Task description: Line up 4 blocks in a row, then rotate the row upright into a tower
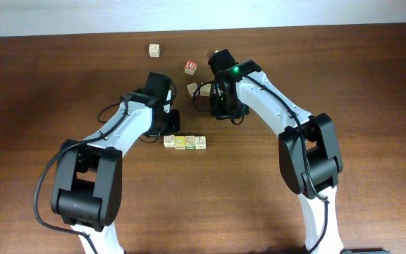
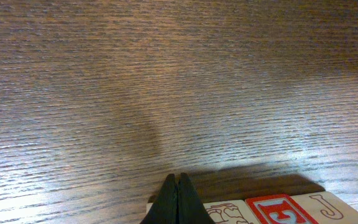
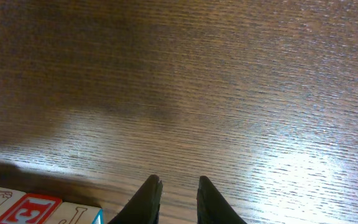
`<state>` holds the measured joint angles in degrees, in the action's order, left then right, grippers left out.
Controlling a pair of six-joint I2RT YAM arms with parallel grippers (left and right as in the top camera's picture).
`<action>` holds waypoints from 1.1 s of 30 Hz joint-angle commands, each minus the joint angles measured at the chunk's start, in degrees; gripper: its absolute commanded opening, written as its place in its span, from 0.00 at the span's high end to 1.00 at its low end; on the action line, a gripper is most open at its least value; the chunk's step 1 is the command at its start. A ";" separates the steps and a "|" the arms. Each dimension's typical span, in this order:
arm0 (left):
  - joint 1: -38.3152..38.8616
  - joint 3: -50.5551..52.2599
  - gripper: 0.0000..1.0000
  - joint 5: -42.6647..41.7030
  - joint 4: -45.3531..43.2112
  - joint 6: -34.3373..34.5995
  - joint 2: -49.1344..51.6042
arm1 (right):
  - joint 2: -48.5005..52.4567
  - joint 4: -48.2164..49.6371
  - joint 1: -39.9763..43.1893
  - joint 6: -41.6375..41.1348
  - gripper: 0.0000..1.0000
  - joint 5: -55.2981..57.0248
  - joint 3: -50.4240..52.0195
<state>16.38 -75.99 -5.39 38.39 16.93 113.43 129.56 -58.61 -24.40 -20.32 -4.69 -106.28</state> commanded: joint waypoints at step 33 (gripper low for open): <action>0.13 -0.76 1.00 -0.90 1.79 0.31 0.15 | 0.70 0.22 0.11 0.35 0.79 1.16 0.37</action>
<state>16.38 -75.99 -5.61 39.92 16.93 113.43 129.56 -58.43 -24.40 -20.32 -4.29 -106.28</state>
